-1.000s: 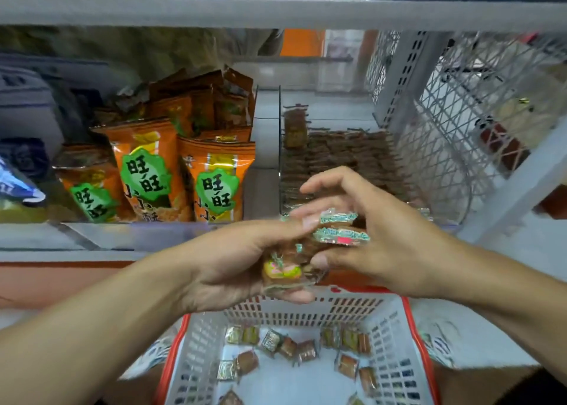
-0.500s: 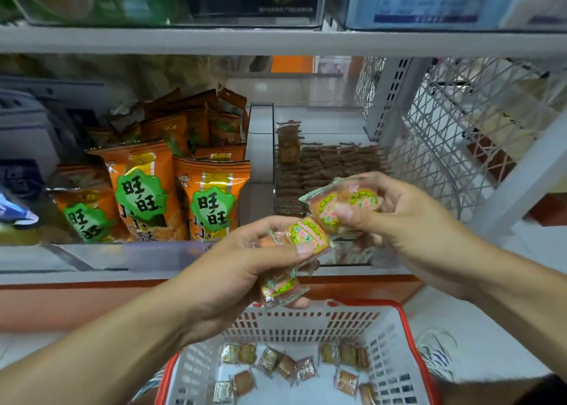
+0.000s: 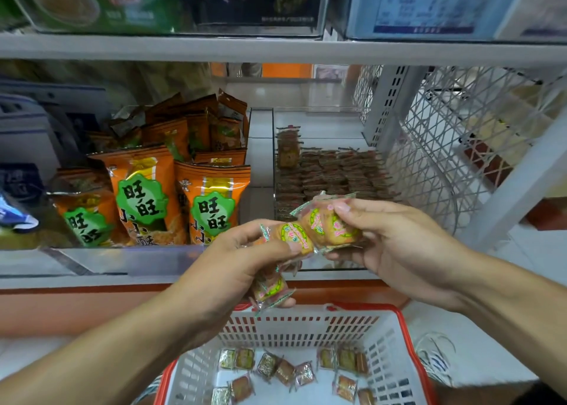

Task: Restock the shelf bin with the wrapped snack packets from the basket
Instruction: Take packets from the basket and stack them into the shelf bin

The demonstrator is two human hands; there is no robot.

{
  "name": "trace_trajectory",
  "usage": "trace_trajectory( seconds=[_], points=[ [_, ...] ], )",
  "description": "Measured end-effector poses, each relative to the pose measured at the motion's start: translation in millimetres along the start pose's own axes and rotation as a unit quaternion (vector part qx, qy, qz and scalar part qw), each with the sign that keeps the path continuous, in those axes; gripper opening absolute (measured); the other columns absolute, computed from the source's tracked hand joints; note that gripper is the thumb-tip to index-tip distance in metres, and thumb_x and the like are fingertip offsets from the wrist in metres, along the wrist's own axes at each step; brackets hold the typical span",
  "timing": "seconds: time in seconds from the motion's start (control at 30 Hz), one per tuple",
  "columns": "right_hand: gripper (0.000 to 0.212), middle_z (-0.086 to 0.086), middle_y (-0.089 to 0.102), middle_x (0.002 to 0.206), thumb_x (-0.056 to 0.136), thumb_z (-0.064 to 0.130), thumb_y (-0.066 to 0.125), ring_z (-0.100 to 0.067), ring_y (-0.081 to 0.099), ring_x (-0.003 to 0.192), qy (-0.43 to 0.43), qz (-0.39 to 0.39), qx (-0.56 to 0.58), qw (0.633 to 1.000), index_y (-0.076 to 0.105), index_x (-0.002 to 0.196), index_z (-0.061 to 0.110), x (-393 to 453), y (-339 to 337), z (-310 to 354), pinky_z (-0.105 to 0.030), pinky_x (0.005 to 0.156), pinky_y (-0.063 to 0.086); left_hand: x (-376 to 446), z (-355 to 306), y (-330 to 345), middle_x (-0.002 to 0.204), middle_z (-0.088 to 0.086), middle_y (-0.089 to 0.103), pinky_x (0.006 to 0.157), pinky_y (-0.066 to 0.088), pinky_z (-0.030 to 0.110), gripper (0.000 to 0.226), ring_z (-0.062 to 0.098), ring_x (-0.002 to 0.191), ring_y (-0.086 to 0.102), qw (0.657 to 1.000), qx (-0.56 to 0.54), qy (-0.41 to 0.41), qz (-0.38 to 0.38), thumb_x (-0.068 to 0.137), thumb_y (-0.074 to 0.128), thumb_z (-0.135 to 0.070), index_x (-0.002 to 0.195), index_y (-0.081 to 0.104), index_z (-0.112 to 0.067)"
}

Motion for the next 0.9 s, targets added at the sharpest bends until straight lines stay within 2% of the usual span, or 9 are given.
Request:
trace_trajectory(
  seconds=[0.07, 0.27, 0.33, 0.43, 0.53, 0.63, 0.7, 0.8, 0.9],
  points=[
    [0.03, -0.007, 0.075, 0.111, 0.089, 0.026, 0.063, -0.013, 0.068, 0.09, -0.01, 0.016, -0.032, 0.999, 0.075, 0.113, 0.014, 0, 4, 1, -0.024, 0.072, 0.057, 0, -1, -2, 0.11, 0.015, 0.075, 0.07, 0.061, 0.043, 0.028, 0.016, 0.073, 0.069, 1.0, -0.002, 0.002, -0.005, 0.083, 0.081, -0.027, 0.107, 0.076, -0.014],
    [0.037, -0.007, 0.075, 0.097, 0.077, 0.035, 0.076, -0.016, 0.068, 0.081, -0.032, 0.0, -0.09, 0.995, 0.071, 0.107, 0.013, 1, 5, 4, -0.027, 0.069, 0.054, -2, -8, -4, 0.112, 0.012, 0.076, 0.071, 0.063, 0.044, 0.032, 0.015, 0.085, 0.071, 1.0, 0.015, 0.011, -0.008, 0.081, 0.077, -0.036, 0.106, 0.077, -0.016],
    [0.035, -0.011, 0.074, 0.1, 0.08, 0.033, 0.073, -0.021, 0.064, 0.087, -0.035, 0.006, -0.117, 0.992, 0.074, 0.107, 0.01, 1, 5, 9, -0.032, 0.077, 0.048, -3, -7, 1, 0.113, 0.013, 0.076, 0.071, 0.063, 0.043, 0.034, 0.021, 0.091, 0.071, 0.999, 0.027, -0.01, 0.034, 0.082, 0.082, -0.035, 0.109, 0.076, -0.014],
    [0.033, -0.019, 0.07, 0.102, 0.084, 0.027, 0.07, -0.023, 0.059, 0.09, -0.044, 0.035, -0.159, 0.986, 0.074, 0.109, 0.005, -3, 9, 19, -0.028, 0.078, 0.047, -9, 0, 13, 0.114, 0.015, 0.075, 0.065, 0.061, 0.036, 0.047, 0.037, 0.099, 0.058, 0.991, 0.032, -0.06, 0.113, 0.079, 0.085, -0.039, 0.114, 0.074, -0.01],
    [0.033, -0.01, 0.075, 0.103, 0.085, 0.022, 0.07, -0.016, 0.066, 0.091, -0.043, 0.067, -0.185, 0.98, 0.074, 0.113, 0.006, -7, 18, 18, -0.023, 0.081, 0.052, -11, 4, 15, 0.112, 0.014, 0.076, 0.064, 0.06, 0.035, 0.049, 0.037, 0.098, 0.056, 0.989, 0.037, -0.069, 0.123, 0.077, 0.083, -0.045, 0.11, 0.075, -0.011],
    [0.033, -0.02, 0.072, 0.111, 0.085, 0.021, 0.069, -0.02, 0.066, 0.093, -0.05, 0.073, -0.179, 0.98, 0.071, 0.111, 0.001, -7, 21, 14, -0.025, 0.082, 0.054, -10, 6, 14, 0.11, 0.015, 0.076, 0.065, 0.061, 0.038, 0.042, 0.031, 0.091, 0.068, 0.992, 0.041, -0.061, 0.107, 0.073, 0.086, -0.045, 0.1, 0.077, -0.015],
    [0.03, -0.024, 0.071, 0.111, 0.08, 0.023, 0.073, -0.022, 0.065, 0.092, -0.053, 0.058, -0.149, 0.986, 0.073, 0.103, 0.004, -6, 20, 16, -0.025, 0.078, 0.054, -8, 5, 11, 0.106, 0.015, 0.075, 0.065, 0.061, 0.039, 0.039, 0.026, 0.081, 0.067, 0.994, 0.04, -0.051, 0.09, 0.072, 0.086, -0.042, 0.098, 0.076, -0.014],
    [0.022, -0.006, 0.075, 0.093, 0.069, 0.03, 0.078, -0.012, 0.068, 0.082, -0.051, -0.003, -0.097, 0.994, 0.078, 0.087, 0.019, -4, 8, 25, -0.02, 0.07, 0.053, -6, 1, 6, 0.107, 0.019, 0.073, 0.066, 0.061, 0.039, 0.044, 0.021, 0.078, 0.069, 0.997, 0.025, -0.034, 0.062, 0.076, 0.084, -0.035, 0.107, 0.072, -0.008],
    [0.025, -0.001, 0.073, 0.081, 0.062, 0.027, 0.081, -0.007, 0.063, 0.062, -0.045, -0.06, -0.005, 0.997, 0.076, 0.084, 0.018, -4, -8, 33, -0.016, 0.05, 0.045, -4, -4, -1, 0.108, 0.014, 0.075, 0.068, 0.061, 0.041, 0.043, 0.017, 0.081, 0.071, 1.0, 0.0, 0.002, 0.017, 0.076, 0.083, -0.034, 0.109, 0.072, -0.009]
  ],
)
Point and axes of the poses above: each hand's wrist, its own x-axis towards the middle knuckle, its own y-axis out of the palm, z = x × y, the point moved 10 cm from there along x, towards the middle knuckle
